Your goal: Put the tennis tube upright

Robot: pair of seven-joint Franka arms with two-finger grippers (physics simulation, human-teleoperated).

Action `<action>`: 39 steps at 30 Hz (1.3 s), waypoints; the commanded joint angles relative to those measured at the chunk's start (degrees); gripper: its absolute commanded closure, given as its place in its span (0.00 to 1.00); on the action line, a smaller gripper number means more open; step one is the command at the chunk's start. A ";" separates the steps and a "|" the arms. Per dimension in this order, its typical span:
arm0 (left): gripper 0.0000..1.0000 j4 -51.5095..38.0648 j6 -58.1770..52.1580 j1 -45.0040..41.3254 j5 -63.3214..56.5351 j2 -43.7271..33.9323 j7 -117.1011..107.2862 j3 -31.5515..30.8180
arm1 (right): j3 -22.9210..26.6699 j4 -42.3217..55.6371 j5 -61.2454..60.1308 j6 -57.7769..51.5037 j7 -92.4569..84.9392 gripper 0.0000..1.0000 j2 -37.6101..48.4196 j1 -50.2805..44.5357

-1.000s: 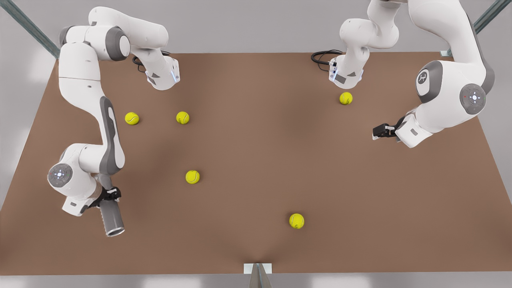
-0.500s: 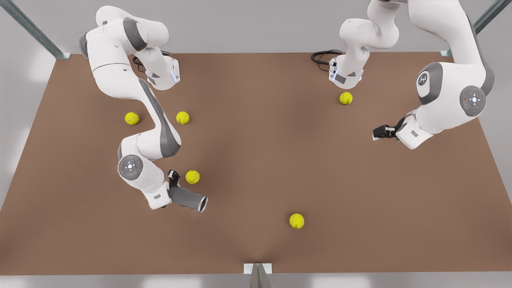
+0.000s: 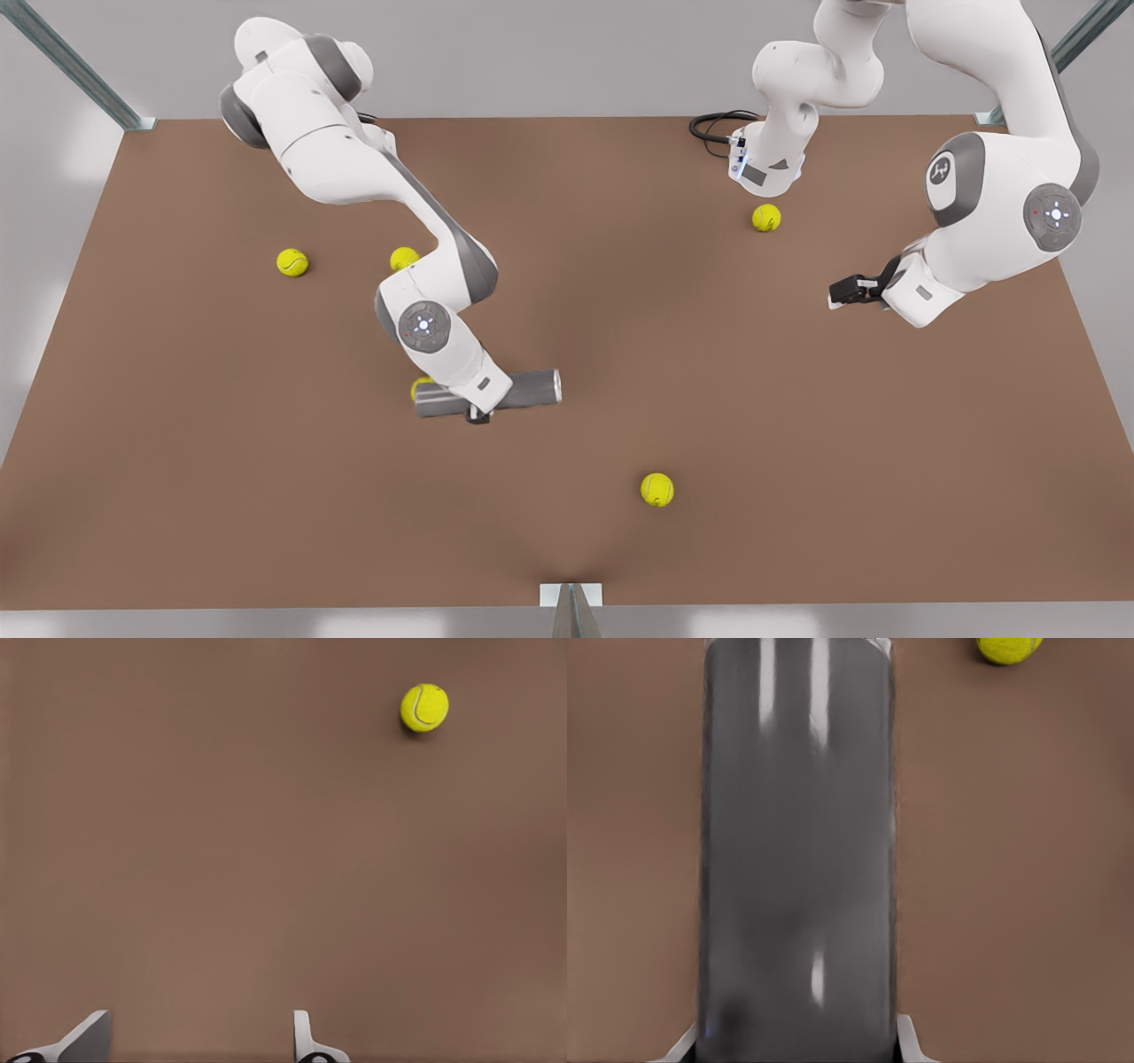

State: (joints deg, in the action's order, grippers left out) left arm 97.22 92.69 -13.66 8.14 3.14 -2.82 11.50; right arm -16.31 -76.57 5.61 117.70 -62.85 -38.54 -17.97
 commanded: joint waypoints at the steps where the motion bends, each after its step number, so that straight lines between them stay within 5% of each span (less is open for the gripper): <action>1: 0.00 -0.01 -0.23 -0.05 -0.06 -0.06 -3.07 0.10 | 0.05 0.28 1.86 3.51 -3.25 0.40 -1.09 -0.75; 9: 0.00 0.87 0.03 -0.05 -0.23 -0.33 -3.60 0.02 | 0.14 19.16 7.84 2.89 18.19 0.41 -16.38 -8.13; 16: 0.00 -0.54 3.28 -0.05 0.29 1.08 -4.39 -0.60 | 0.14 22.25 7.93 0.26 36.66 0.40 -19.82 -12.88; 18: 0.00 -0.89 3.98 -0.13 0.47 1.08 -4.39 -2.44 | -0.12 21.99 8.02 0.25 37.53 0.00 -19.64 -13.58; 22: 0.00 -0.62 3.63 -0.13 12.95 3.72 -4.39 -3.59 | 0.05 21.46 9.33 0.87 37.18 0.00 -19.11 -14.37; 24: 0.00 -0.97 3.81 -0.13 23.03 7.22 -3.60 -3.59 | 0.23 20.76 9.51 -1.05 36.83 0.00 -15.26 -13.23; 27: 0.00 -7.65 3.72 -0.05 42.03 20.23 -1.23 -3.68 | 0.40 21.72 8.54 -20.56 38.49 0.00 -3.22 -0.32; 28: 0.00 -7.92 4.77 -0.05 47.05 22.96 1.32 -3.59 | 2.78 19.71 8.54 -24.61 51.49 0.00 3.11 4.69; 32: 0.00 -15.04 10.92 -0.05 51.62 33.86 12.92 -4.47 | 2.87 -14.56 0.72 -19.53 66.71 0.00 35.19 30.62; 34: 0.00 -14.86 13.47 -0.13 56.37 35.53 17.32 -4.55 | 14.56 -22.13 -3.06 -19.43 66.45 0.00 42.67 23.86; 39: 0.00 3.33 33.87 -0.66 64.80 26.30 21.71 -13.17 | 15.35 -6.67 -4.03 -19.43 67.42 0.00 25.36 22.98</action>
State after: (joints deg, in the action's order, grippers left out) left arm 98.55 113.28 -14.53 68.12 30.20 3.06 -0.86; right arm -0.71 -85.72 2.47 99.38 -18.32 -10.68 16.63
